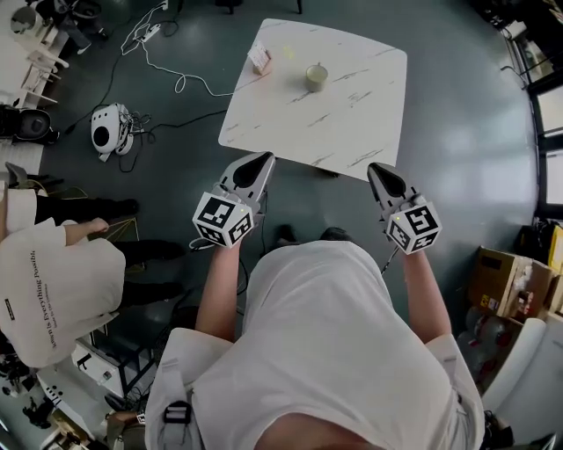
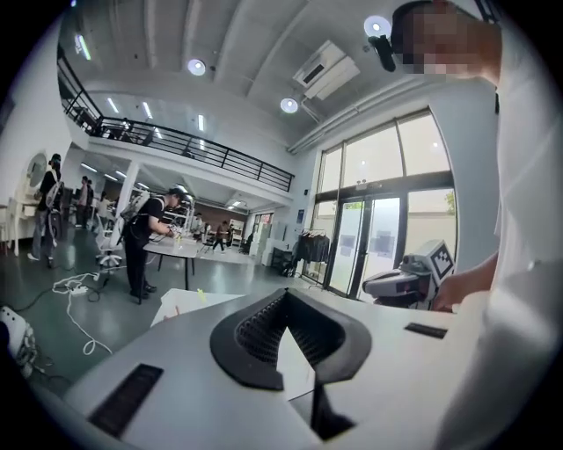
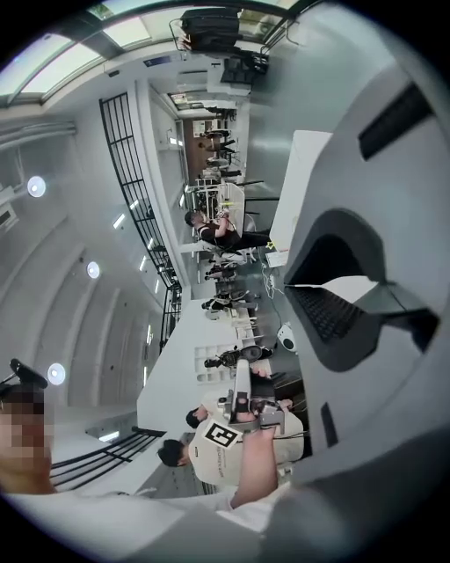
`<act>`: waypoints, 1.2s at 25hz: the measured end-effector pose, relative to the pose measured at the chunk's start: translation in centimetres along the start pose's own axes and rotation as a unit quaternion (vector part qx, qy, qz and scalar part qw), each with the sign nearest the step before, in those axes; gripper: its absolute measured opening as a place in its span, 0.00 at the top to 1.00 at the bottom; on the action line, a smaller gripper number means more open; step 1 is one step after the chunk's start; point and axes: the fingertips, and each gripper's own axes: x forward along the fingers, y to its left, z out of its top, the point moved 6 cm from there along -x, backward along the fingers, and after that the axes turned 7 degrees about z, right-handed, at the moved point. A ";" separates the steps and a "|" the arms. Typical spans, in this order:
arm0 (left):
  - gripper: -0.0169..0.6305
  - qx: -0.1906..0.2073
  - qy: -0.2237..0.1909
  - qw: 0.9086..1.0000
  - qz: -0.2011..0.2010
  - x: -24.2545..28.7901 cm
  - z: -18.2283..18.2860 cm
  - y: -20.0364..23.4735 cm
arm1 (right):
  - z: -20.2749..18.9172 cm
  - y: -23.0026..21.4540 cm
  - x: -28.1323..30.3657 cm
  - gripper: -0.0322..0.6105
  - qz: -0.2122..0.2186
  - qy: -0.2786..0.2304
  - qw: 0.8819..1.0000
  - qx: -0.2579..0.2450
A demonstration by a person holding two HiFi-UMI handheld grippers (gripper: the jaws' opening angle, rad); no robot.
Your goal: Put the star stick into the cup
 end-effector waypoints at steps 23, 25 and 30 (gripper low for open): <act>0.95 -0.039 0.012 0.997 0.060 1.1 -2.1 -7.0 | -0.4 -4.7 -4.7 0.91 0.063 -0.001 0.998 -0.008; 0.95 -0.036 0.012 0.997 0.060 1.0 -2.1 -7.2 | -0.4 -4.6 -4.7 0.91 0.065 0.000 0.998 -0.010; 0.95 -0.037 0.013 0.997 0.066 0.3 -2.1 -6.8 | -0.2 -4.3 -4.5 0.91 0.066 -0.003 0.998 -0.012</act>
